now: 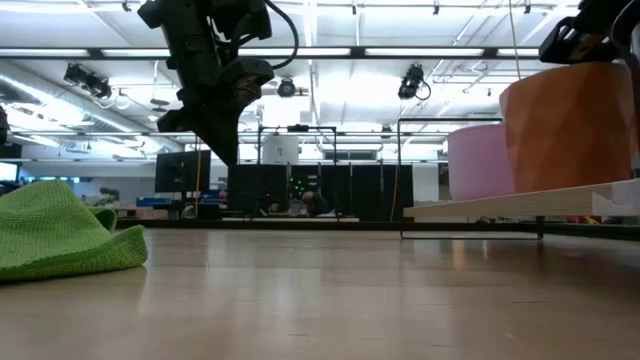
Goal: Stack small to large cups/mugs on shelf
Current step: Put the black mug on the shelf
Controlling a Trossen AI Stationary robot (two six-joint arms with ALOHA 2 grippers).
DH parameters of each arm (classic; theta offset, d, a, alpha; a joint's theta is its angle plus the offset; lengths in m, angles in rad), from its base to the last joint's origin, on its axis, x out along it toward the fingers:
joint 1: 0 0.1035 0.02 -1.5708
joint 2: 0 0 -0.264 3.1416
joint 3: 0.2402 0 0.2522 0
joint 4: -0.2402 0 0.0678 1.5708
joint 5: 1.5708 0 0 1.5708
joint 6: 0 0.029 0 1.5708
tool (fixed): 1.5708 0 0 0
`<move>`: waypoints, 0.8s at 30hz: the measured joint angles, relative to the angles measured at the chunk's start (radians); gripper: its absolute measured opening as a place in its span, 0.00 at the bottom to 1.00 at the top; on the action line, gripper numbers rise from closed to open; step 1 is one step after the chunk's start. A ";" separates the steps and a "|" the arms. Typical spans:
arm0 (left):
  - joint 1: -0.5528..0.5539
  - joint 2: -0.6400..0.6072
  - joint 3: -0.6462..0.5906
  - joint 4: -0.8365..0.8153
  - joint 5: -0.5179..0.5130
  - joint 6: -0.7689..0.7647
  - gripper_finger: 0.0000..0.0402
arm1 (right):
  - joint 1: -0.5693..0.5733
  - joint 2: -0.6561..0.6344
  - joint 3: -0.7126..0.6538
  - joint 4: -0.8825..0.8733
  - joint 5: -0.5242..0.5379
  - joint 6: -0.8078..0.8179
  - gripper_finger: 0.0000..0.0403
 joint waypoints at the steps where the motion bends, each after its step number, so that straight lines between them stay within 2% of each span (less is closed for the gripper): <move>1: 0.000 0.000 0.000 0.000 0.000 0.000 0.06 | 0.000 0.000 0.000 0.000 0.002 0.000 0.14; 24: 0.000 0.000 0.000 0.000 0.000 0.000 0.07 | 0.000 0.000 0.000 0.002 0.001 -0.086 0.14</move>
